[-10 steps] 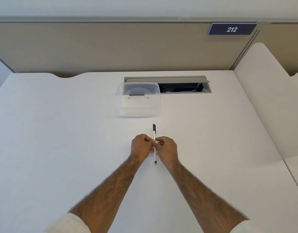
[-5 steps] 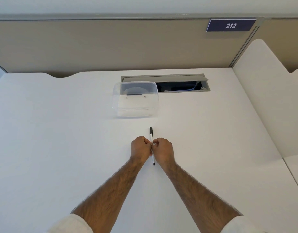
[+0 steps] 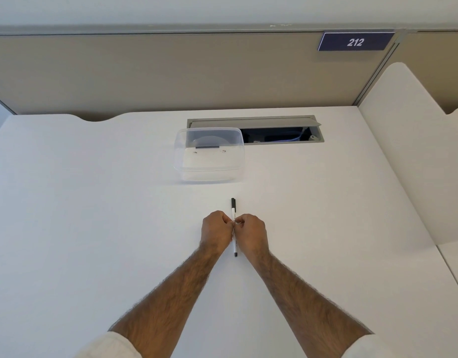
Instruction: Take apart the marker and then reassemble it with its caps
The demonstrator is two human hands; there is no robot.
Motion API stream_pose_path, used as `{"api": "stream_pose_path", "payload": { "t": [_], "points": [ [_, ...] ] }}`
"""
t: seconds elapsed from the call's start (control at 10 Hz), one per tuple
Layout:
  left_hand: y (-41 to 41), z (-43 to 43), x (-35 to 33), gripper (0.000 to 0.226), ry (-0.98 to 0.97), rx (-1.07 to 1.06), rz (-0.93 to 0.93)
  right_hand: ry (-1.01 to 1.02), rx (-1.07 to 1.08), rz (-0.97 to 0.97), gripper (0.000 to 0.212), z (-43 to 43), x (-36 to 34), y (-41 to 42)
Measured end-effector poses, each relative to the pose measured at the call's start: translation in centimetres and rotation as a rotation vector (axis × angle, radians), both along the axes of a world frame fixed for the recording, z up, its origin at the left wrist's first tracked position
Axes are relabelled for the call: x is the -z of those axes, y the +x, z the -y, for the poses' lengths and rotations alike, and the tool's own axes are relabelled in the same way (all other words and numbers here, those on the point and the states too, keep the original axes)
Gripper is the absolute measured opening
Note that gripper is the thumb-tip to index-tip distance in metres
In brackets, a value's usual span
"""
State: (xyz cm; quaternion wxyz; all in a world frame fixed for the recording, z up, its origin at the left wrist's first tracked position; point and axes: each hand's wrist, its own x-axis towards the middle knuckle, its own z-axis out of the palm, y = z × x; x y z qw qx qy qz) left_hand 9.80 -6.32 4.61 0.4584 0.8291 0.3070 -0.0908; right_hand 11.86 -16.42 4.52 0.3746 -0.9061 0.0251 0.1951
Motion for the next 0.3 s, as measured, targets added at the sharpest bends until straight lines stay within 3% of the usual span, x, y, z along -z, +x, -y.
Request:
{"api": "stream_pose_path", "payload": {
  "t": [0.2,0.3],
  "points": [
    [-0.4,-0.5,-0.2,0.017,0.029,-0.003,0.019,0.015,0.006,0.031,0.021,0.7,0.0,0.2],
    [-1.8,-1.0,-0.3,0.021,0.296,0.075,0.055,-0.104,-0.022,0.123,0.02,1.9,-0.2,-0.4]
  ]
}}
